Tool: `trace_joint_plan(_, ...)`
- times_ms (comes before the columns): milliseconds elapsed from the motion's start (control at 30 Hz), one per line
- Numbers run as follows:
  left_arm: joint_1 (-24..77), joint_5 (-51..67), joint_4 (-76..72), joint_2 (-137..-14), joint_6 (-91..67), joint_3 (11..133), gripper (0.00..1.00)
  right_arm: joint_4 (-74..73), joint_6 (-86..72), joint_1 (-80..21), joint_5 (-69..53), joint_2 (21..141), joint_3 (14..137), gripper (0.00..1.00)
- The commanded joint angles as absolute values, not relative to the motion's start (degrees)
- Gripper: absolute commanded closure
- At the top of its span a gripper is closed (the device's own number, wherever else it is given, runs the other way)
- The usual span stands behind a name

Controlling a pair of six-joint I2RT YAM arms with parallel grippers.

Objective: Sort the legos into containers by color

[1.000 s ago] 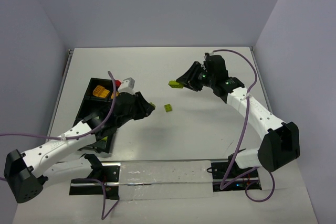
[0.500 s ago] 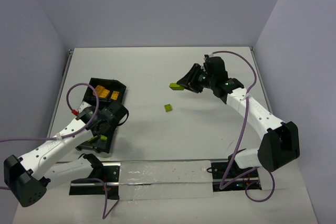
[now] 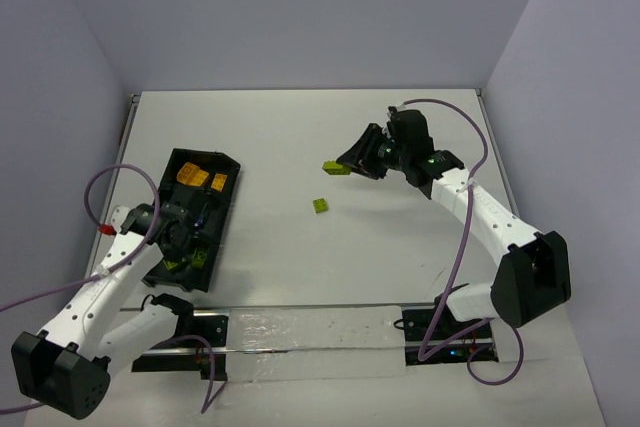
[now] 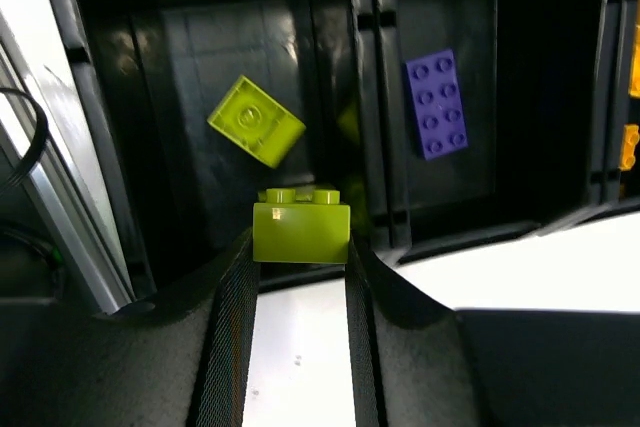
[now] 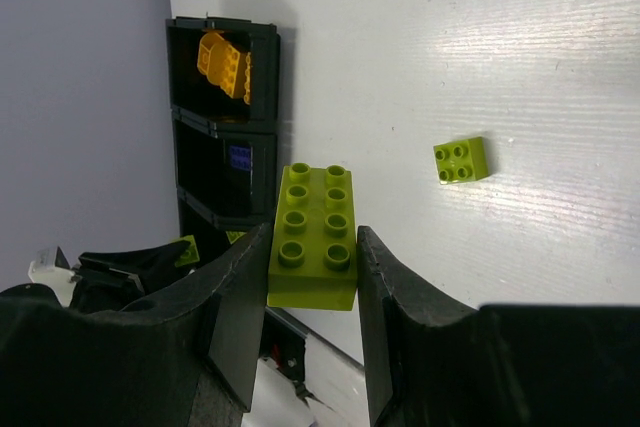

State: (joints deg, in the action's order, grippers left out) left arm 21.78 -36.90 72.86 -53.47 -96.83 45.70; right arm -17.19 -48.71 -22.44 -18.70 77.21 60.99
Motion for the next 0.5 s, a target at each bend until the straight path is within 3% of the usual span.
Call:
trace_joint_plan(0, 19.57, -36.35, 68.46, -55.10, -91.63, 45.11, 0.43, -16.12, -47.84, -21.97, -19.22, 75.24, 60.85, 1.00)
trace_joint_plan(67, 19.51, -35.50, 67.01, -55.74, -90.02, 45.02, 0.19, -16.18, -47.71, -21.98, -19.33, 75.42, 60.91, 1.00)
trace_joint_plan(100, 19.51, -35.27, 66.27, -55.96, -88.28, 45.16, 0.15, -16.25, -47.57, -22.05, -19.34, 75.49, 60.91, 1.00)
trace_joint_plan(267, 19.60, -32.65, 61.10, -57.50, -80.14, 47.59, 0.11, -16.97, -46.66, -22.06, -19.51, 75.49, 60.46, 1.00)
trace_joint_plan(467, 20.92, -31.16, 58.10, -60.11, -74.71, 51.32, 0.14, -18.19, -45.09, -22.06, -18.99, 75.01, 59.85, 1.00)
